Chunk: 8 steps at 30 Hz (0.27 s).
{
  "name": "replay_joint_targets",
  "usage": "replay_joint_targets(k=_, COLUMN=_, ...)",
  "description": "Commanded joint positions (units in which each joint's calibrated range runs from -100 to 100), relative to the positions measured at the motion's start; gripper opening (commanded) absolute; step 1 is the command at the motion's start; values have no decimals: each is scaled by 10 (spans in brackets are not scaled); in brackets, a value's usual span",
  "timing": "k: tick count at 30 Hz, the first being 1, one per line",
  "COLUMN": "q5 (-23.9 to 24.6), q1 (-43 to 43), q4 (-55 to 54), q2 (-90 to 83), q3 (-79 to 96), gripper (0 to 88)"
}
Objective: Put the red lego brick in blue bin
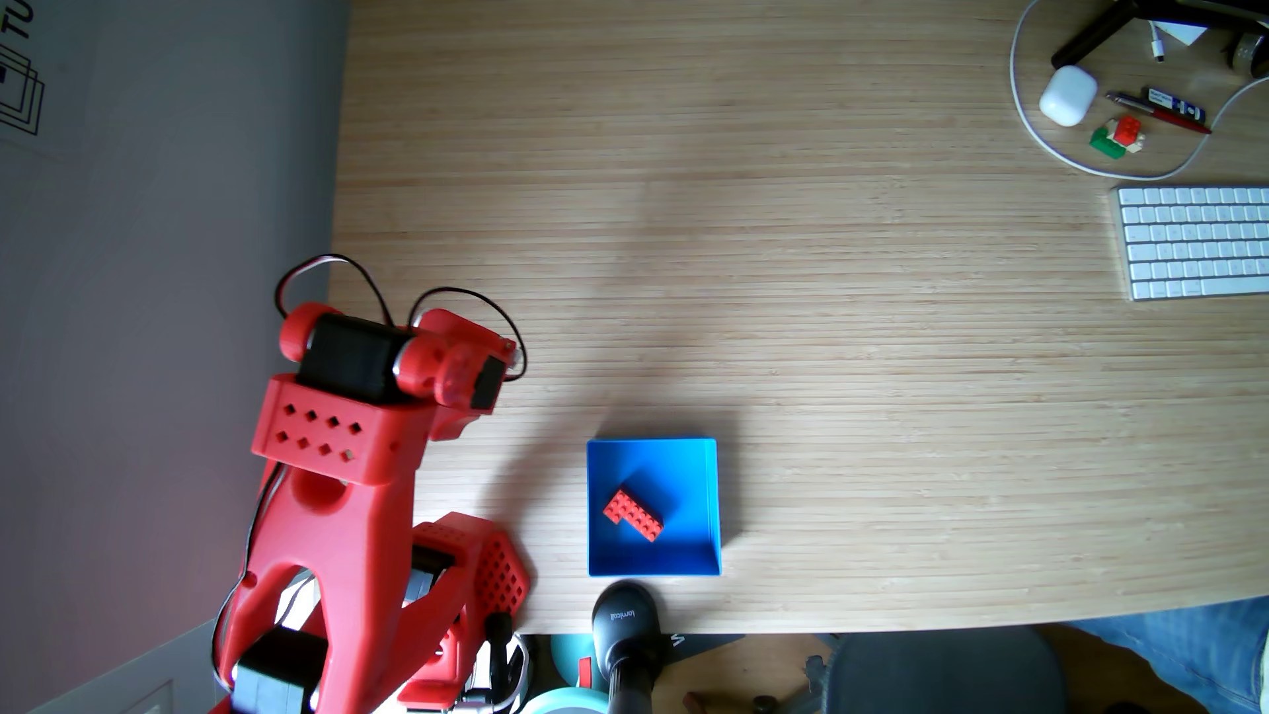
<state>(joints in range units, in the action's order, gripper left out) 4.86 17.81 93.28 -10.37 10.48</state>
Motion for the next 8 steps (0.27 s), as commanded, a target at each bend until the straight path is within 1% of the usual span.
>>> replay_joint_targets(k=1, q5=11, q1=-47, q4=3, q2=-40, q3=-36, gripper=1)
replay_joint_targets(k=8, q5=16, q1=-83, q4=1, q2=-40, q3=-36, gripper=1)
